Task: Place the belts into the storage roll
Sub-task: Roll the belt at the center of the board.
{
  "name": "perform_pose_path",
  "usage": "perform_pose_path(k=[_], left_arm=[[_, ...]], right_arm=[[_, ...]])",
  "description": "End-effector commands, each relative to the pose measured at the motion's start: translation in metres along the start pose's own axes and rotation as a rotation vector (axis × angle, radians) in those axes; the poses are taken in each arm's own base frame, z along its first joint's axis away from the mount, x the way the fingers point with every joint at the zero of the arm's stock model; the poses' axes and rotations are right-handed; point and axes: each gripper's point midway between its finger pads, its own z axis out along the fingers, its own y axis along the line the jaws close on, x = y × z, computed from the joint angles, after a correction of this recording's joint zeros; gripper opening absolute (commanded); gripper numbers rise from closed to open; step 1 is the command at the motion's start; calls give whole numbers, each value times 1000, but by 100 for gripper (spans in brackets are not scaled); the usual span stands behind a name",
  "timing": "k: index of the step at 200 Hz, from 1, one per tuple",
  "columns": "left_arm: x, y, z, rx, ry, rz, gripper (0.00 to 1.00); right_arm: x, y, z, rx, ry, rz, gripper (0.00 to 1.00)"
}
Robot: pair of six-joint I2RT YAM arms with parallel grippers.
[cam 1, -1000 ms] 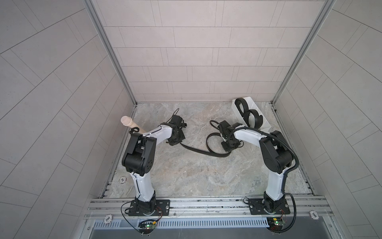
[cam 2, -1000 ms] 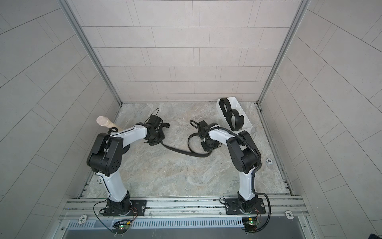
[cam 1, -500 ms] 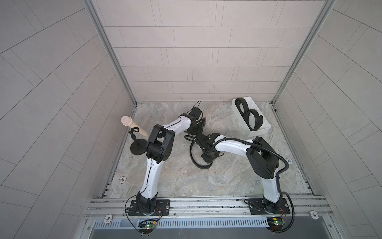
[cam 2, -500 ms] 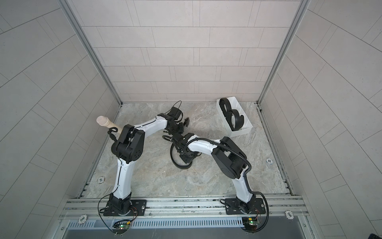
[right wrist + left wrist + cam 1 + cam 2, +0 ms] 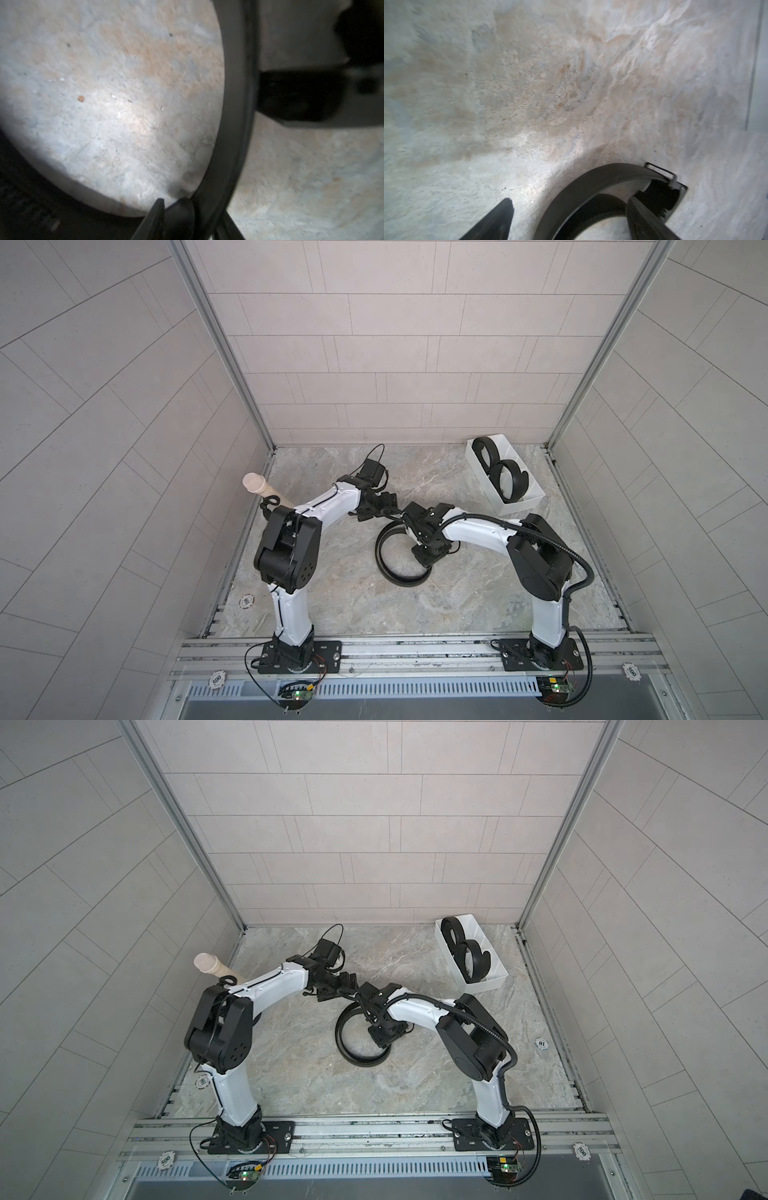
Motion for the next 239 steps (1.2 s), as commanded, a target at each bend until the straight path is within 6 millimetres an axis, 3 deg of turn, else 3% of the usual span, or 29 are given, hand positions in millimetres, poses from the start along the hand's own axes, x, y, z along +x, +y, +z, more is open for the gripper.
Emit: perform_pose_path(k=[1,39,77,102,116,149,166,182,199,211,239], left_arm=[[10,2,-23,-5,-23,45,93],[47,20,-33,-61,-4,60,93],[89,38,-18,-112,49,56,89],[96,38,-8,-114,62,49,87],[104,26,-1,-116,83,91,87],[103,39,17,-227,99,95,81],[98,48,27,-296,100,73,72],[88,57,33,-380,86,53,49],[78,65,37,-432,73,23,31],[73,73,39,-460,60,-6,24],[72,90,47,-499,66,-41,19]], right_arm=[[2,-9,-39,-31,-30,9,46],[-13,-35,-59,-35,-59,28,52],[-60,-69,-66,67,-162,-6,52],[-89,-67,-50,68,-155,-62,52],[-101,-59,-39,26,-144,-91,52],[-109,-51,-7,24,-85,-132,49],[-108,-58,10,65,-51,-117,42],[-101,-66,19,96,-18,-94,28],[-83,-79,20,117,8,-51,20],[-66,-92,19,132,24,1,15],[-14,-126,20,126,80,166,11]])
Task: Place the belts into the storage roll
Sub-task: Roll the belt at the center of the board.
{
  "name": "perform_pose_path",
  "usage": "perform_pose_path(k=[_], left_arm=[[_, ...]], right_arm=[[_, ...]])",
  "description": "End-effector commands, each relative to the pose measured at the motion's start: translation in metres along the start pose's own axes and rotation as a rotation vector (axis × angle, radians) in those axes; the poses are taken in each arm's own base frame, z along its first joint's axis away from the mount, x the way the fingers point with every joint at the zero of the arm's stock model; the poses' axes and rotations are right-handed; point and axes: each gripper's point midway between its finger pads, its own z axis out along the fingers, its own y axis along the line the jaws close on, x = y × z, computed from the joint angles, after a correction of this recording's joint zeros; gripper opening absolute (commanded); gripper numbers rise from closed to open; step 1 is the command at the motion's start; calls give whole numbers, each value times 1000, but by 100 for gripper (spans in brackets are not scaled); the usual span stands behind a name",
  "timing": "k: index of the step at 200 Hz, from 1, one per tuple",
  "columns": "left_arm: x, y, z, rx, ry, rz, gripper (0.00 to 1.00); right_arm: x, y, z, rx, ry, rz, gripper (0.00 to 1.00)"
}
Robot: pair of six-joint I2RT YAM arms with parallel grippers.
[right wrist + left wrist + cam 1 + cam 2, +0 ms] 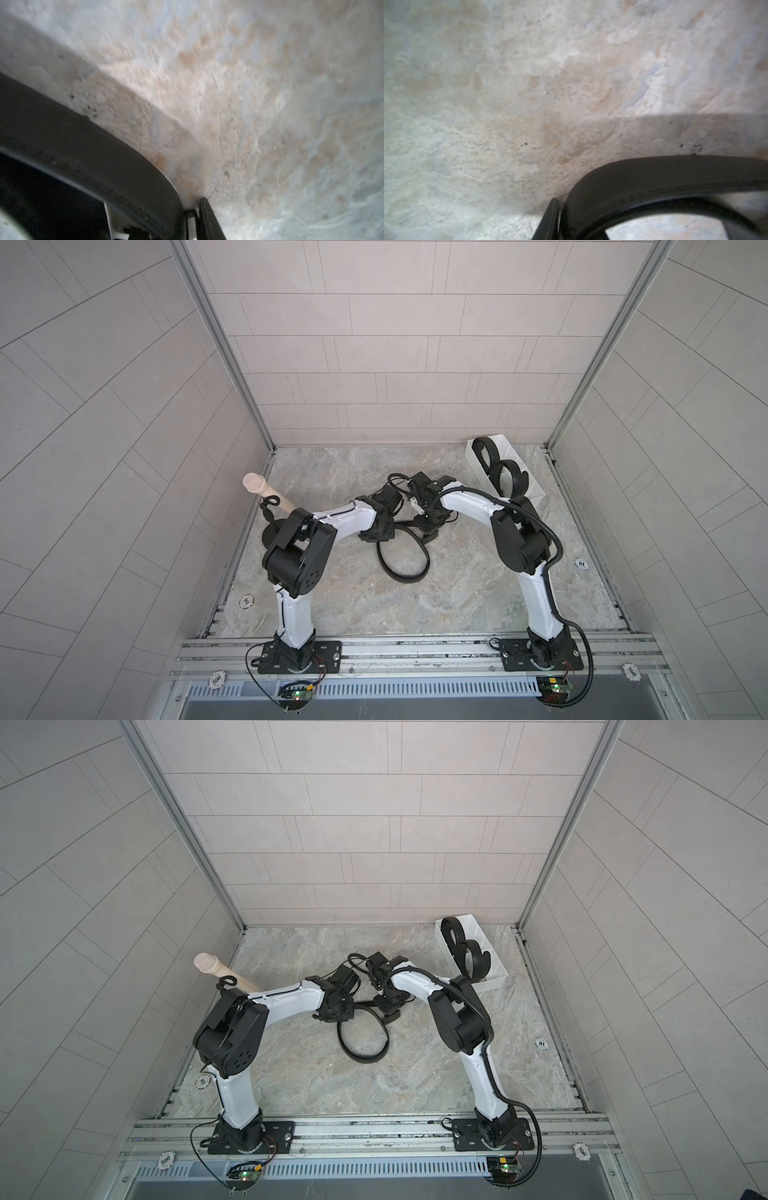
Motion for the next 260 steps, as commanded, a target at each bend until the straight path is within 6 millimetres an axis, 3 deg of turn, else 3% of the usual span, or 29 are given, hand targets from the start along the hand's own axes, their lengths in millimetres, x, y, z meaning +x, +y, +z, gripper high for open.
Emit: perform_pose_path(k=[1,42,80,109,134,156,172,200,251,260], left_arm=[[8,48,21,-173,50,-80,18],[1,80,35,-238,79,-132,16],[-8,88,32,-287,91,-104,21],[-20,79,25,-304,60,-34,20],[-41,38,8,-333,-36,134,22],[-47,20,6,-398,-52,218,24],[-54,18,2,-398,-69,201,34],[-69,21,0,-367,-80,164,34],[-43,23,24,-300,-1,101,29],[-37,16,27,-261,13,99,28]], right_arm=[[63,-49,-1,83,136,160,11],[132,-78,-4,62,218,332,11],[173,-92,-7,76,282,375,12],[166,-88,-9,59,284,309,16],[142,-60,-3,35,269,177,23],[133,-43,8,60,293,136,17],[141,-36,11,86,308,165,17],[166,-26,3,60,251,282,17],[196,-17,5,29,289,344,18],[195,-12,5,-2,274,351,21]])
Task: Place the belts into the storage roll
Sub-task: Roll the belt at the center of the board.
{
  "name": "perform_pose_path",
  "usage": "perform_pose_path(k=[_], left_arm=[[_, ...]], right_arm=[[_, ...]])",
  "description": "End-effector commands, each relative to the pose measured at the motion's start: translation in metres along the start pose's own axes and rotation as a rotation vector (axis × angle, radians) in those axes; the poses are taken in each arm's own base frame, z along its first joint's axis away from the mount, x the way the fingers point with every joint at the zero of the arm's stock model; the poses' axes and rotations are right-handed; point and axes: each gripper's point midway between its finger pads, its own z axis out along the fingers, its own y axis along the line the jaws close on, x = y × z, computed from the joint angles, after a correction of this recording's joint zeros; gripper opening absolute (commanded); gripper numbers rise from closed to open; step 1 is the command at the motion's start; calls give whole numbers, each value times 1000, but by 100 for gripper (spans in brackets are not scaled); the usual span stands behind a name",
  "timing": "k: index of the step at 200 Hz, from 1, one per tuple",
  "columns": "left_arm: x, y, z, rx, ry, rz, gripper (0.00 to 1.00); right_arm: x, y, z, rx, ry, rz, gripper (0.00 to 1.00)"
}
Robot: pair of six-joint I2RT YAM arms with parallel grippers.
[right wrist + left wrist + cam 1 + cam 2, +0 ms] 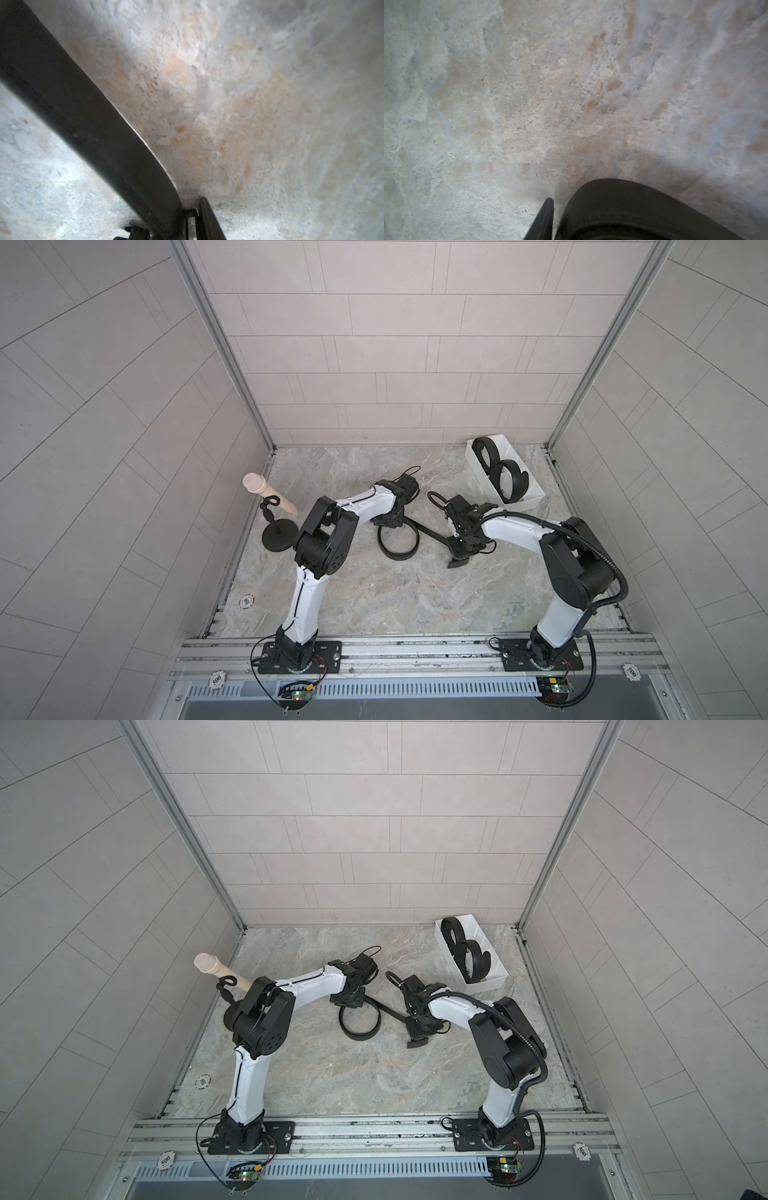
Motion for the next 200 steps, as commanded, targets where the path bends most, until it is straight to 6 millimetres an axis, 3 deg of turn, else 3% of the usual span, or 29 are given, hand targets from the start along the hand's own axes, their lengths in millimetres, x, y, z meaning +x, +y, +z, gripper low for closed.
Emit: perform_pose_path(k=[1,21,47,80,130,174,180,200], left_arm=[[17,20,22,-47,59,-66,28],[17,1,18,25,42,-8,27],[17,-17,15,26,60,122,27],[20,-24,13,32,62,162,26],[21,-23,15,27,69,165,27],[25,-22,19,39,85,132,28],[25,-22,19,43,85,125,28],[25,-14,22,15,92,87,30]], right_arm=[[76,-15,14,44,258,63,21],[62,-5,4,26,207,10,41],[17,-5,-24,77,107,-86,62],[-42,5,-39,86,19,-175,69],[-103,28,-10,50,-3,-187,67],[-140,53,14,-67,-79,-129,57],[-143,57,18,-87,-89,-123,53],[-137,53,29,-73,-51,-100,22]])
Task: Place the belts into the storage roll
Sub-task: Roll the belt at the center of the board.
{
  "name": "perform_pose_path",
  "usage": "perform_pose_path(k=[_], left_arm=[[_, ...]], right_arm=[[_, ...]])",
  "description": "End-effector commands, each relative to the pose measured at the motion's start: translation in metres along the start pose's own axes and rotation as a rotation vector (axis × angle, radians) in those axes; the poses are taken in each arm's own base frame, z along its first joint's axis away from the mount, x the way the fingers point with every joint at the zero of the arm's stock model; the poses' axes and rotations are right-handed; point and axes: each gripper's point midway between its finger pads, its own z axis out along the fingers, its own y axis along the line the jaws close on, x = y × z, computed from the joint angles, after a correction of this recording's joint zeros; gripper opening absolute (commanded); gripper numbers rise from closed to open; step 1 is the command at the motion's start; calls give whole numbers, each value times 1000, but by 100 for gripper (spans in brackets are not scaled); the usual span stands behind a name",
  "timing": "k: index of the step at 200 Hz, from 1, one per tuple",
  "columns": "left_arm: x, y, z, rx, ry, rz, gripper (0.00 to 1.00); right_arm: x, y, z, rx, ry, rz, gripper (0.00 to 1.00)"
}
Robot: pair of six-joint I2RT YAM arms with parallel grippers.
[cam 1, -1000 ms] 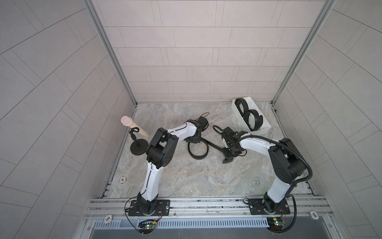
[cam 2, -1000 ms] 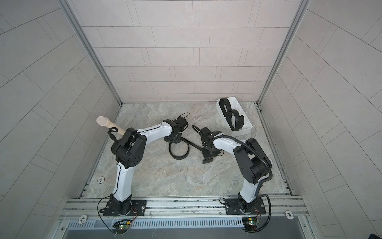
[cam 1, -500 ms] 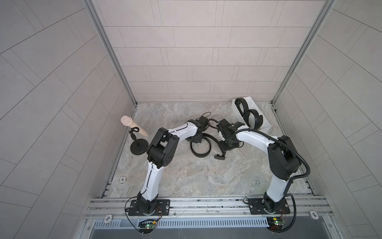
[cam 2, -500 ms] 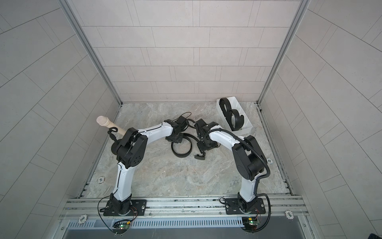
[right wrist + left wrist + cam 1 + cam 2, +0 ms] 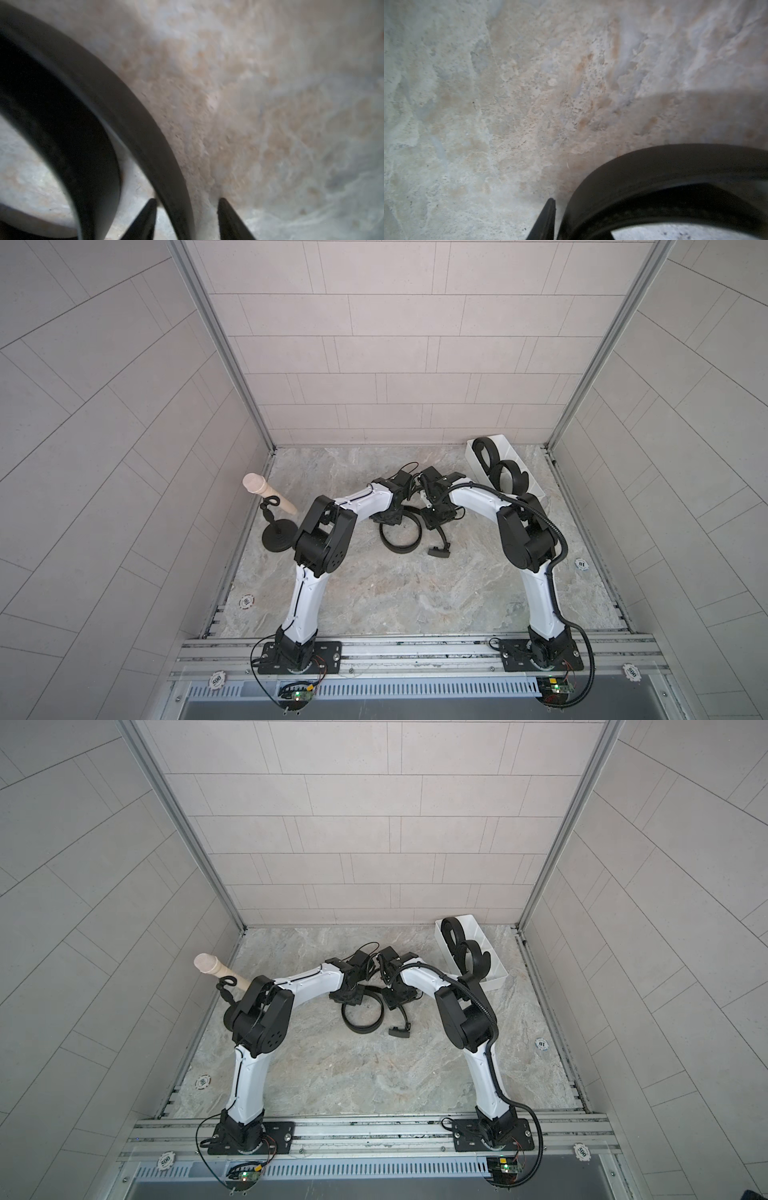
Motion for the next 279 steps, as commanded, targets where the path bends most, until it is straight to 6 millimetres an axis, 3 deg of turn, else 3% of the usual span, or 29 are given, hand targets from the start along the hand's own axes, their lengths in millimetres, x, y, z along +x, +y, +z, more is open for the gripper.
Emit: perform_pose_path(k=[1,12,24,63,74,105,192,239,279], left_arm=[[33,-6,21,-41,101,20,31],[31,4,22,-83,112,6,33],[28,14,23,-115,129,-12,33],[27,35,27,-148,172,-66,30],[27,38,27,-158,172,-76,28],[26,44,27,-180,171,-92,21],[30,48,26,-187,167,-120,21],[31,48,27,-188,169,-119,23],[28,52,26,-215,162,-112,24]], right_arm=[[-4,8,20,-30,6,42,21],[10,-2,22,2,45,52,9],[27,-18,20,19,75,89,3],[96,-71,11,14,172,247,1],[107,-71,8,-43,175,269,1],[127,-78,-1,1,218,293,1],[188,-101,-23,78,267,348,2],[199,-114,-30,103,279,354,3],[201,-113,-29,89,283,363,4]])
